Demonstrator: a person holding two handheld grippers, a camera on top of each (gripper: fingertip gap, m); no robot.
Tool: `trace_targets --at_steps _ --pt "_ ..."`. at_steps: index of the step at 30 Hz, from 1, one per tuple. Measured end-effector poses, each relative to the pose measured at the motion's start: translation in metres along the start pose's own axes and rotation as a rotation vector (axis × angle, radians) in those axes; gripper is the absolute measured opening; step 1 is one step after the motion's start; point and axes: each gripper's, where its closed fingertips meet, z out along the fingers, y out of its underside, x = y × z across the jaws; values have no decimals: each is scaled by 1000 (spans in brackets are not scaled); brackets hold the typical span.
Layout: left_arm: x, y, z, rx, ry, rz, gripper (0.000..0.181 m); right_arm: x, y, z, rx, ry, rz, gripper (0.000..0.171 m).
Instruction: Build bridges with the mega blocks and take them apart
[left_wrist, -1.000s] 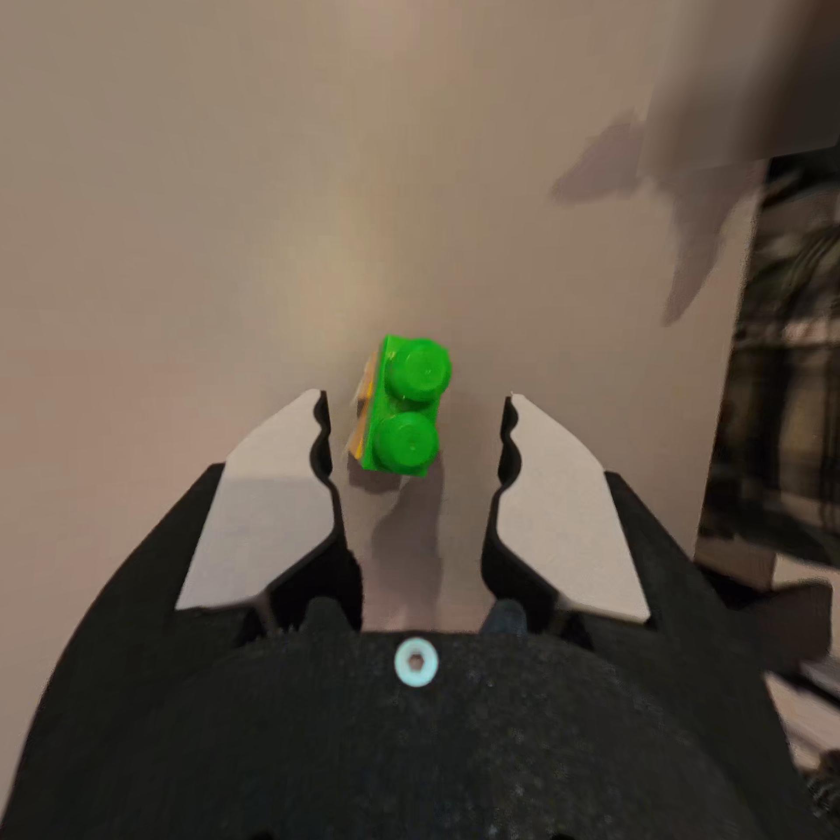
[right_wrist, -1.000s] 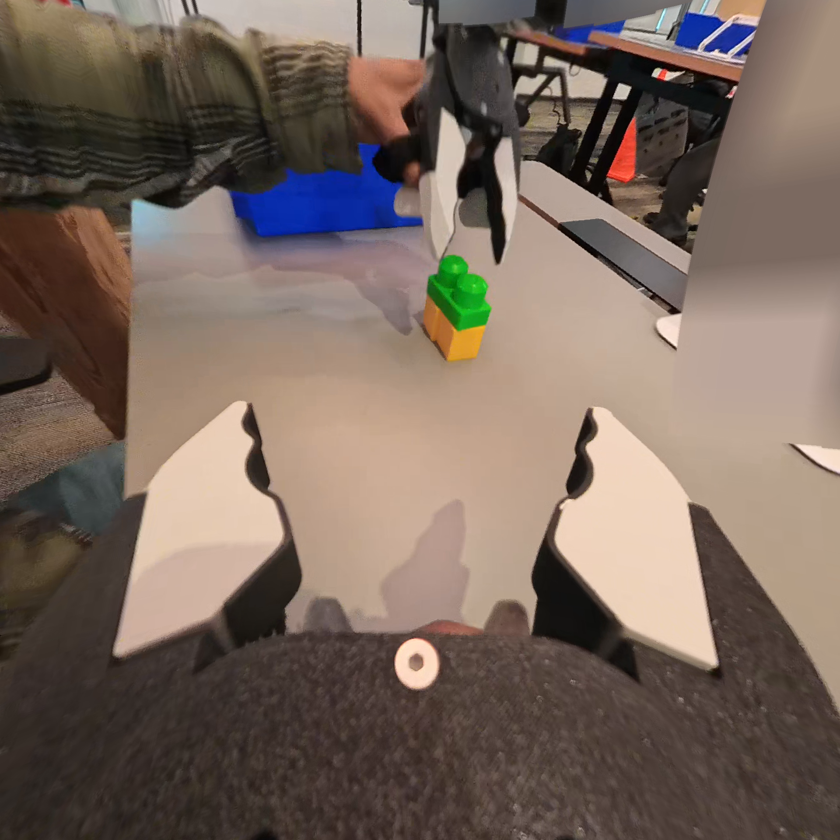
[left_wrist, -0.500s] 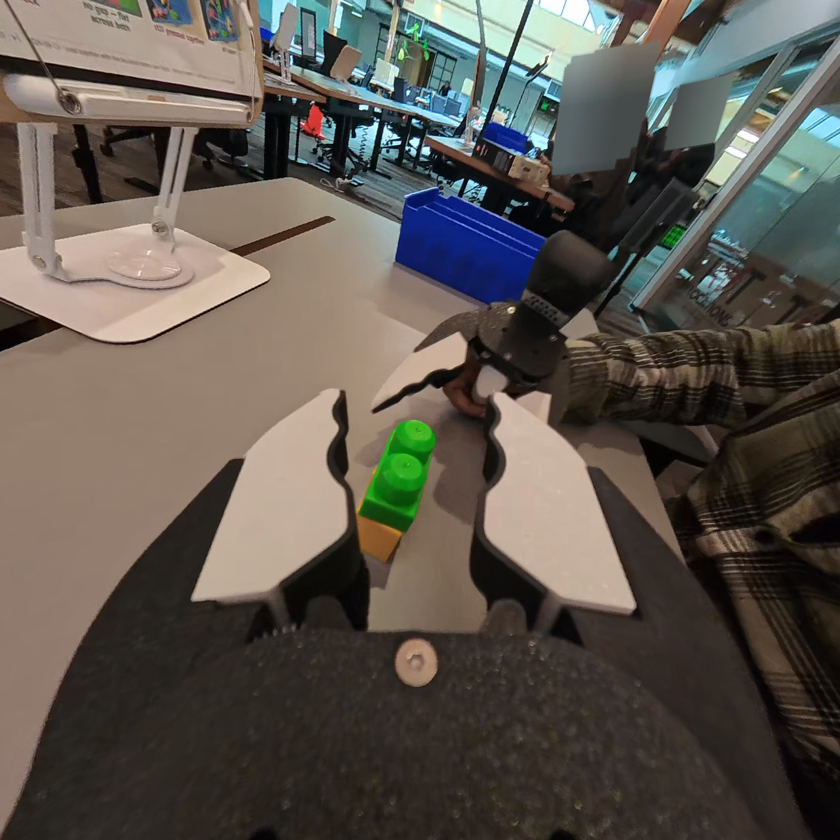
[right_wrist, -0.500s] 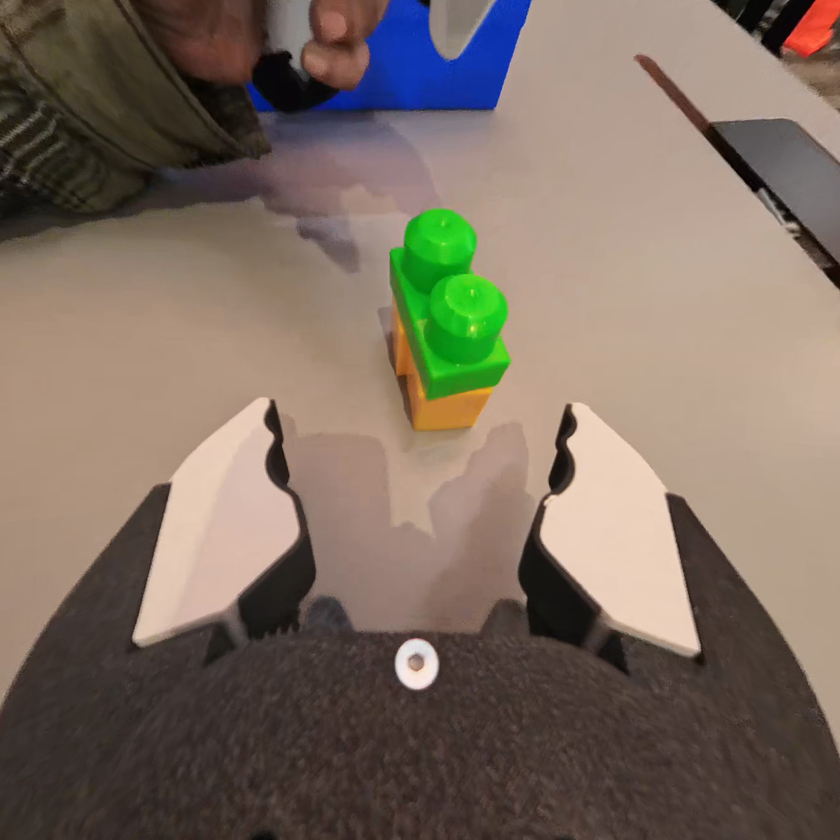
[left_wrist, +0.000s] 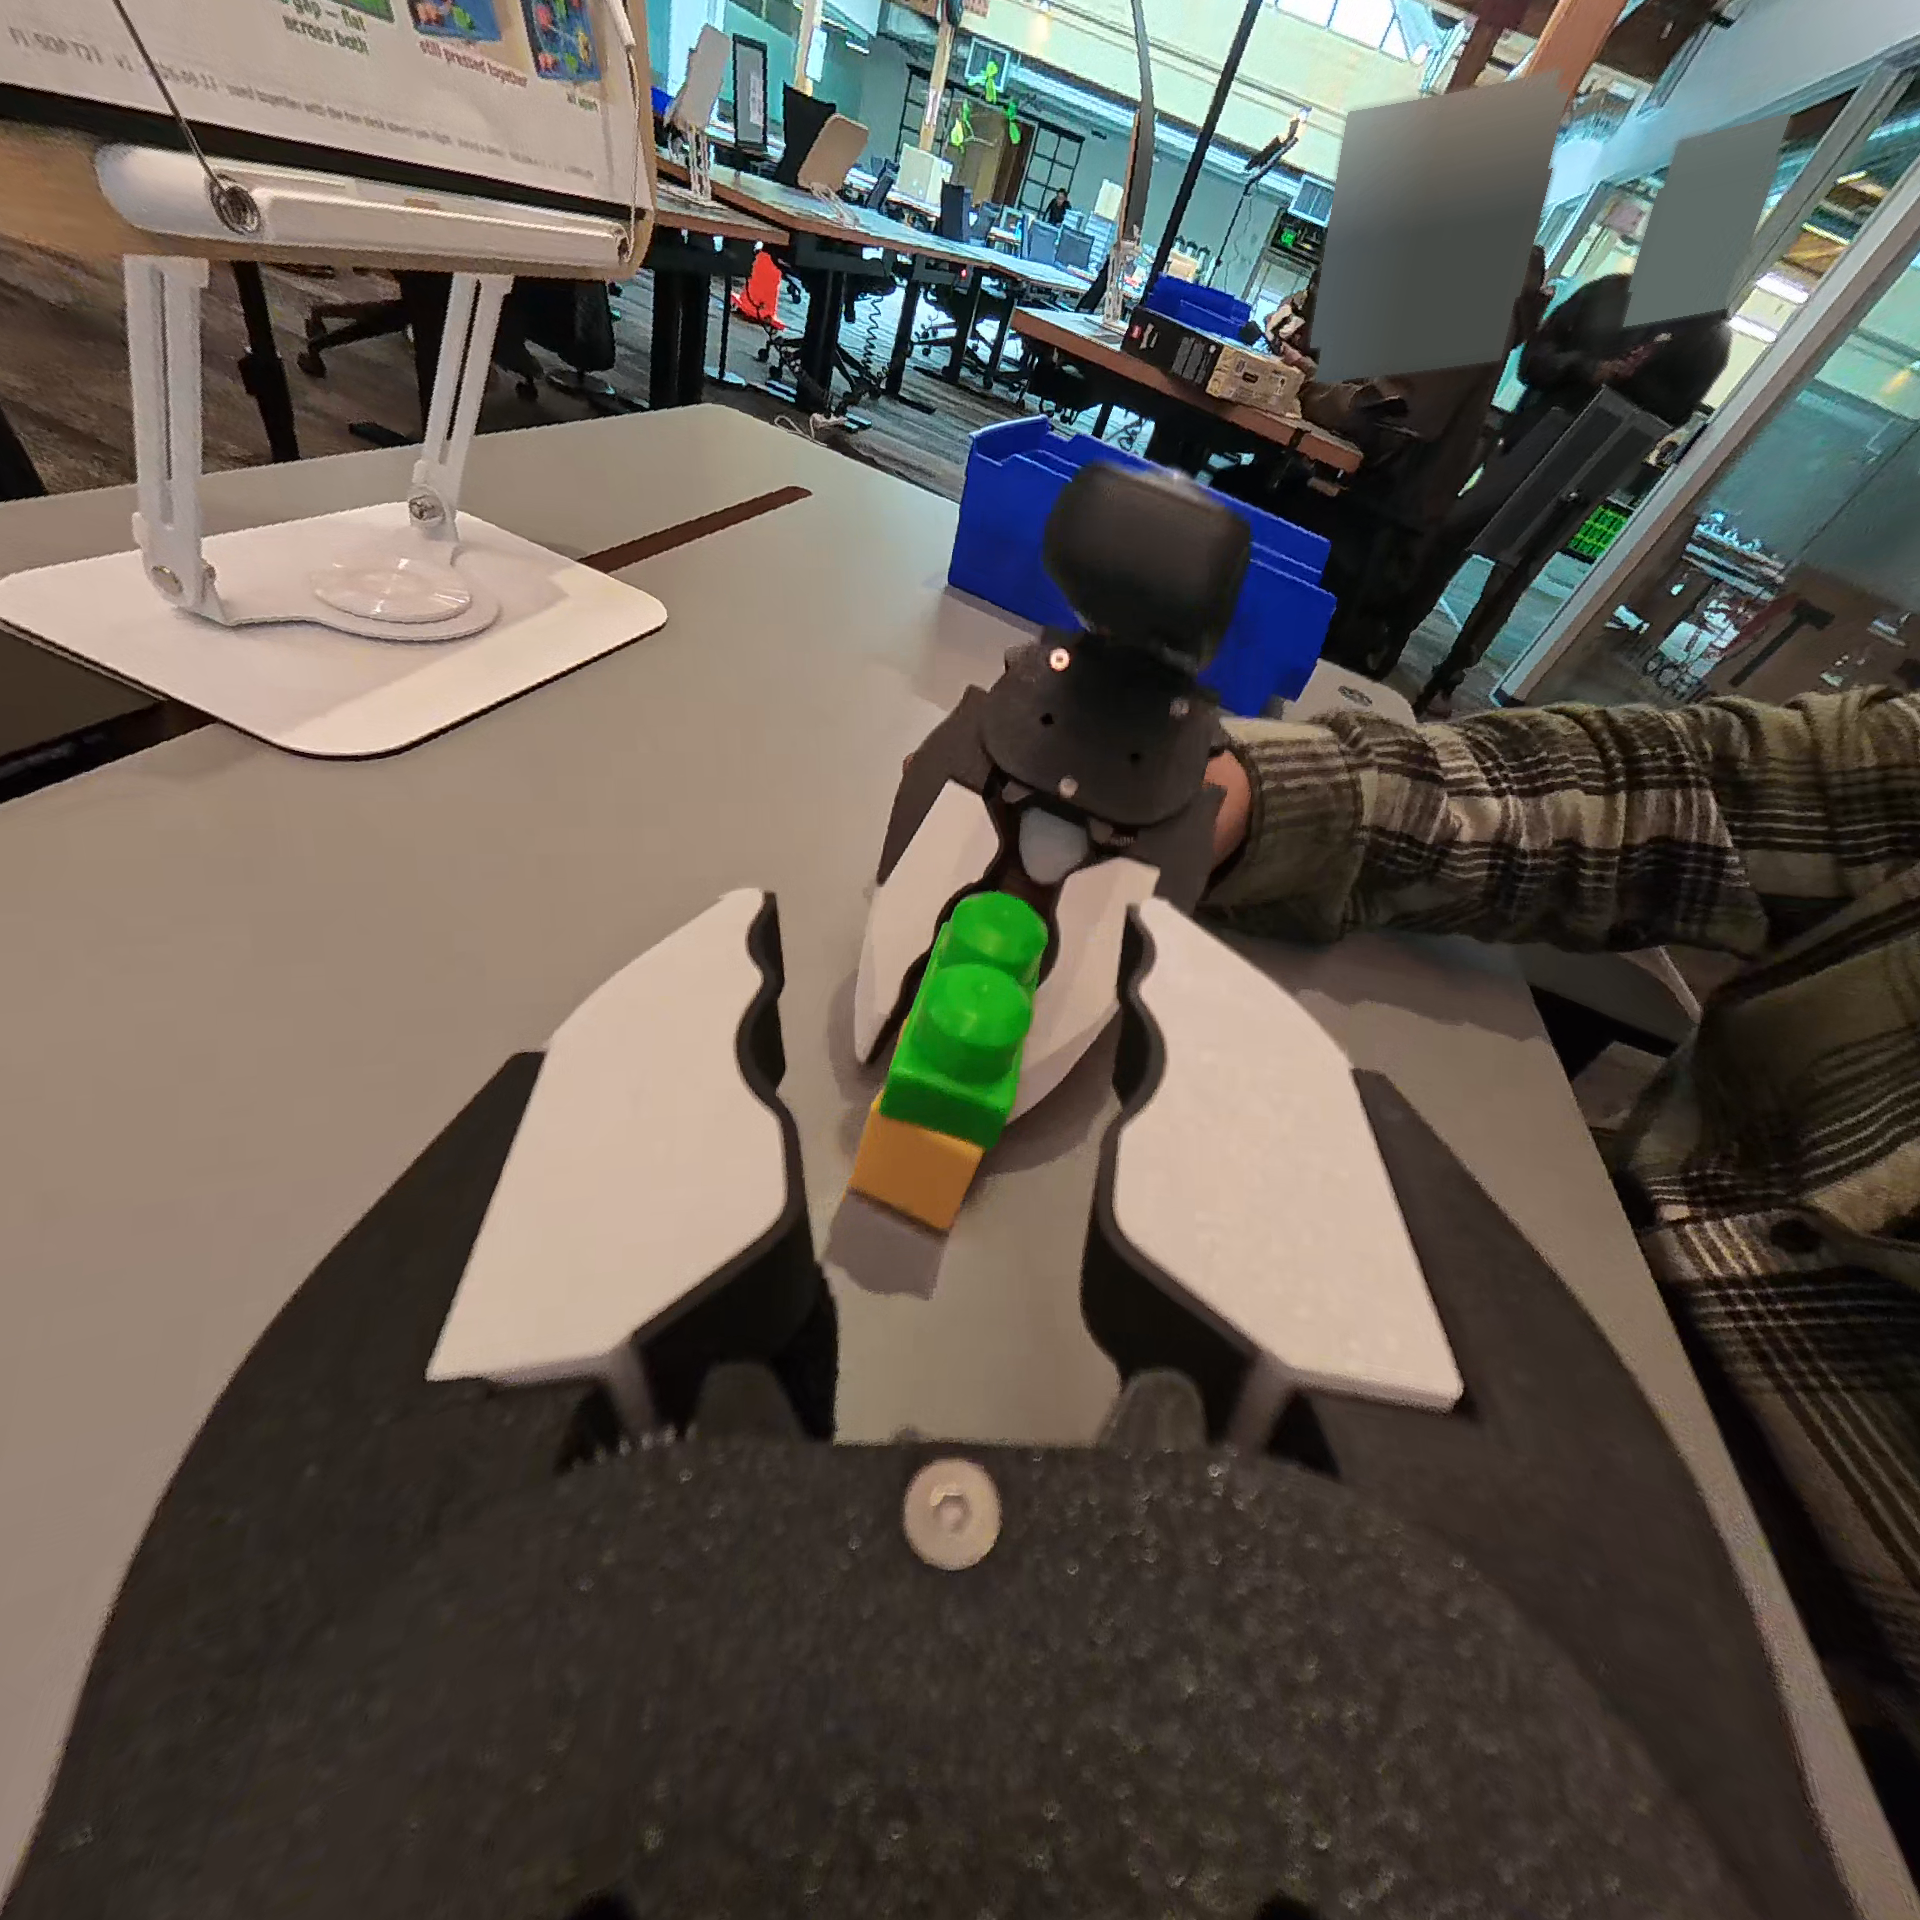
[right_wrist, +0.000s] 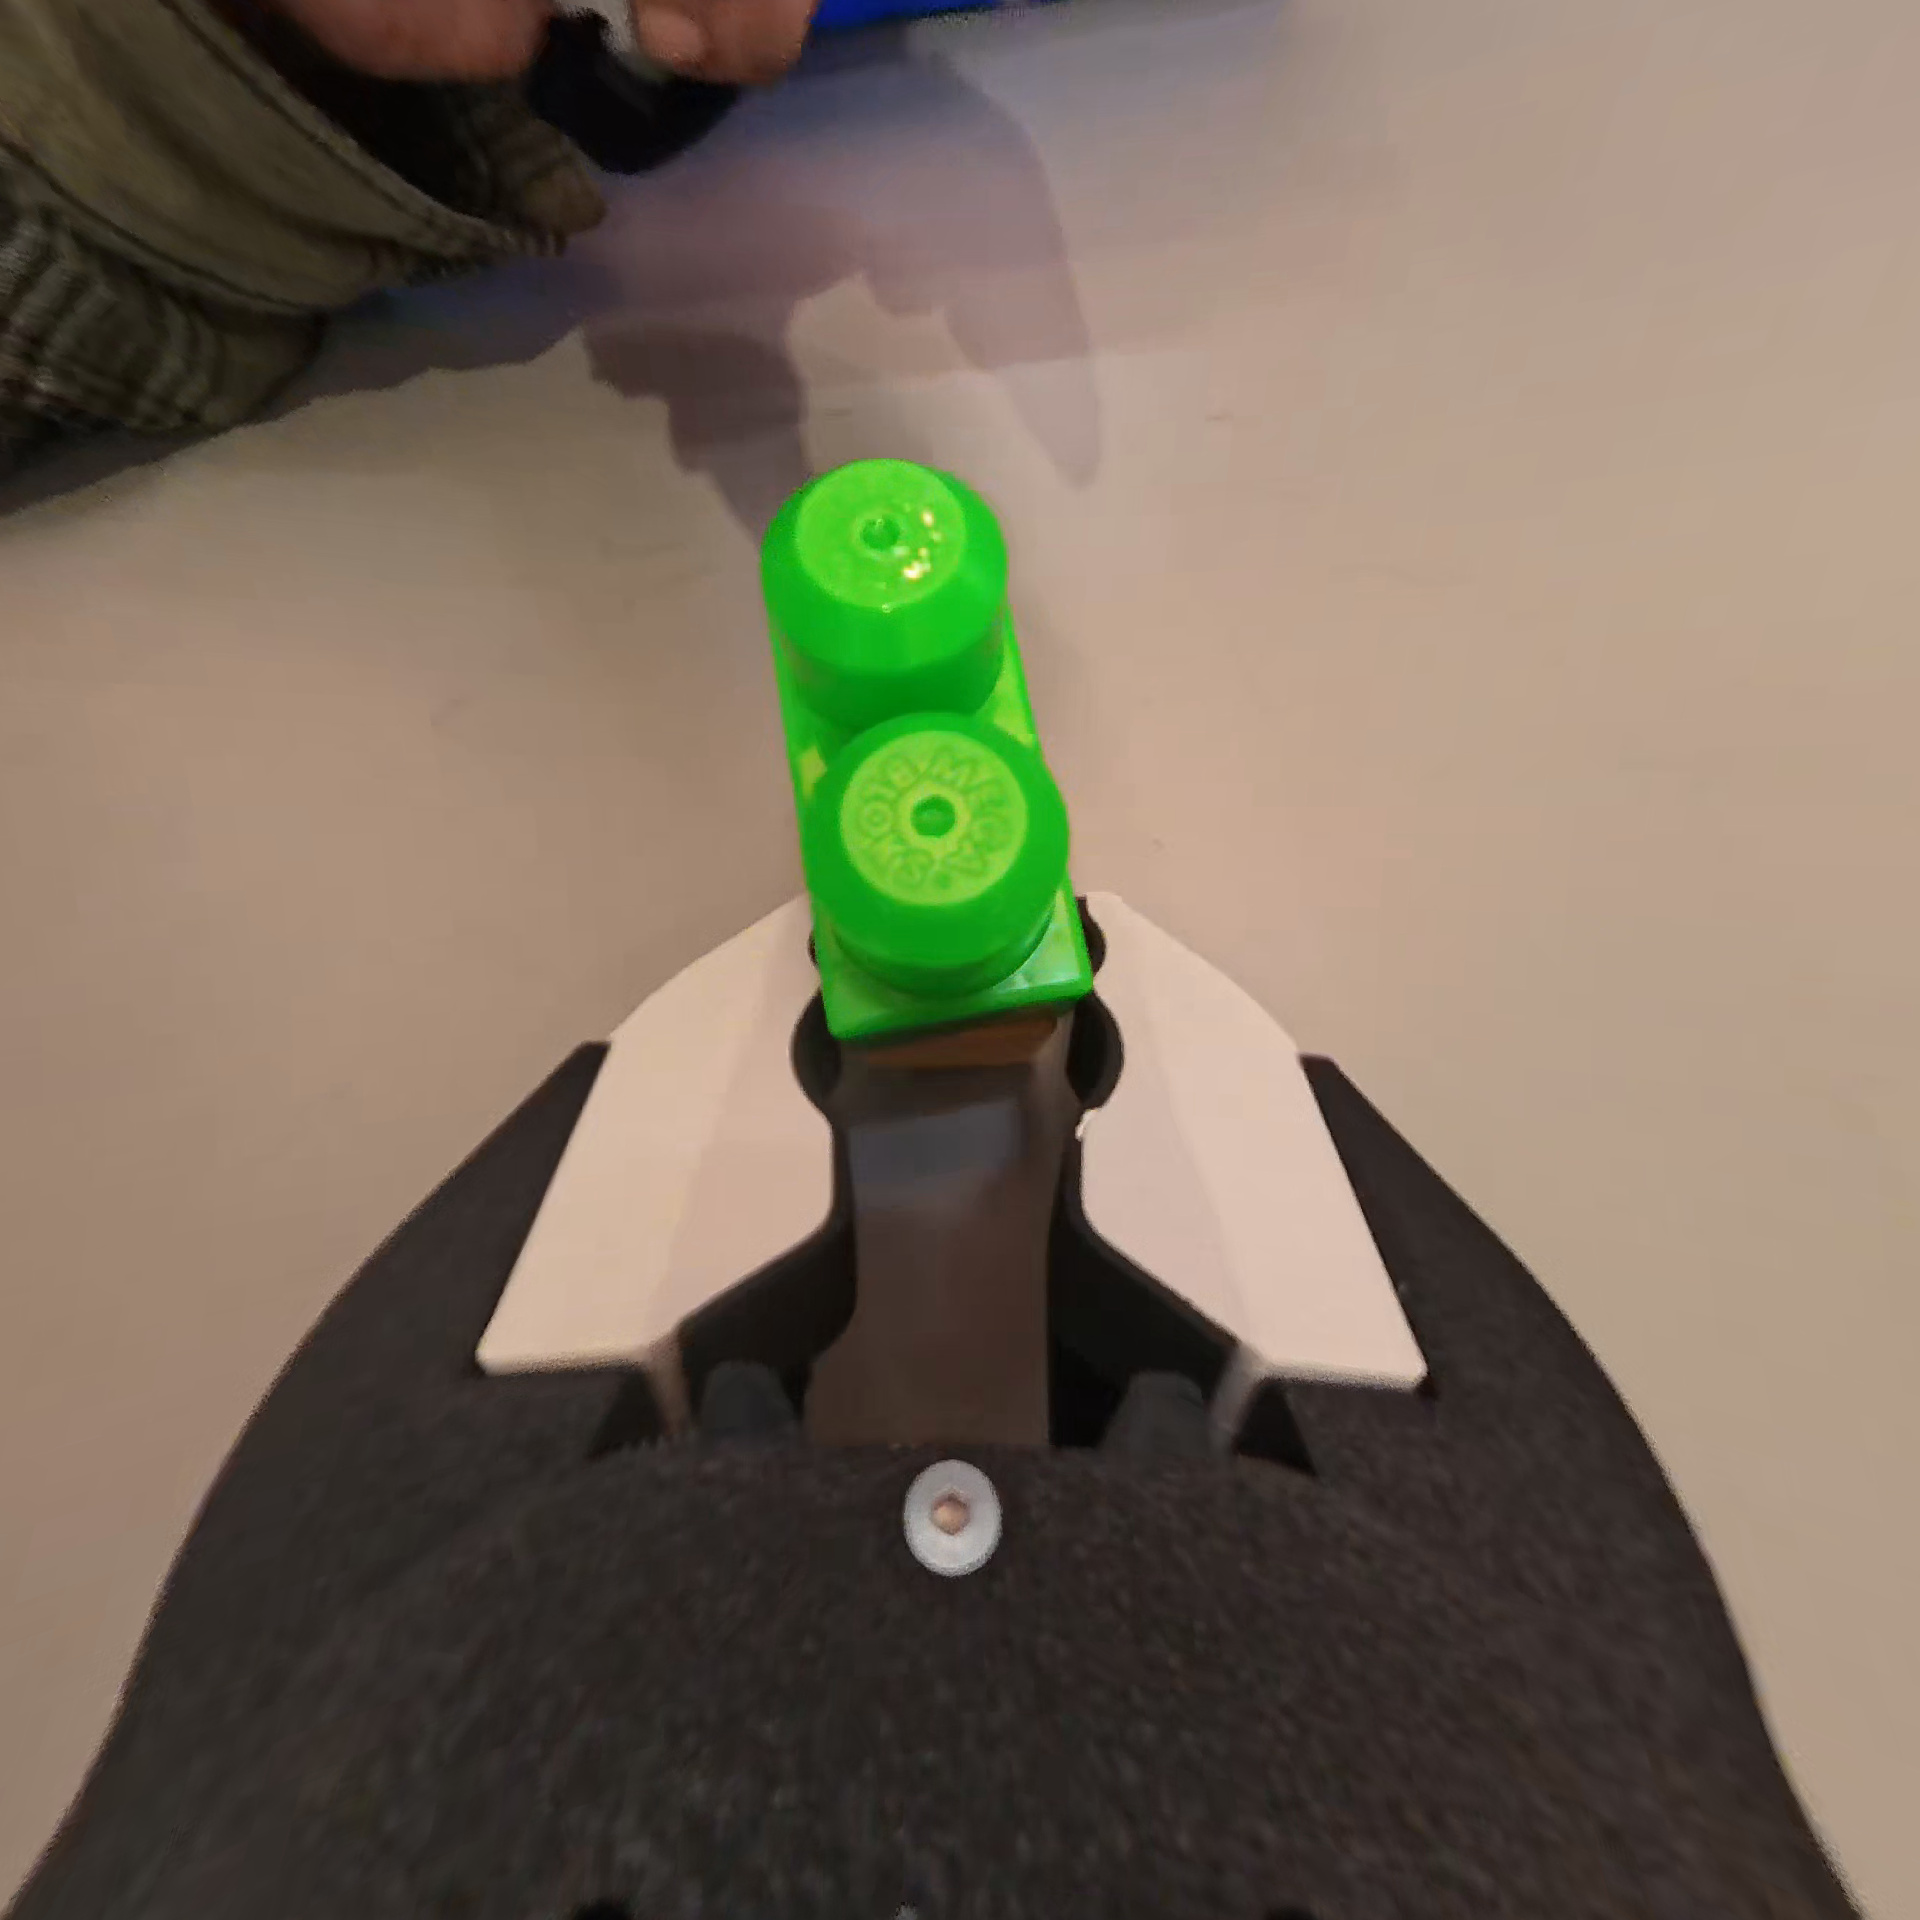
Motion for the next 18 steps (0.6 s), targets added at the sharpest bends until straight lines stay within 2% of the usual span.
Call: trace_targets --at_steps 1,6,10,13,16,18 --pt "1 3 2 -11 10 5 62 -3 -1 -7 14 -30 15 40" --pt "23 25 23 -117 154 -24 68 -19 -14 -53 81 -156 54 40" --pt "42 41 49 -208 210 -33 78 -33 -21 -72 87 -209 60 40" --pt "59 45 62 -239 270 -22 70 -38 -22 -73 75 -211 59 40" --pt "66 49 66 -269 292 1 43 -44 -29 -75 112 -235 91 39" --pt "65 49 66 -271 271 28 40 -44 -29 -75 115 -225 100 39"
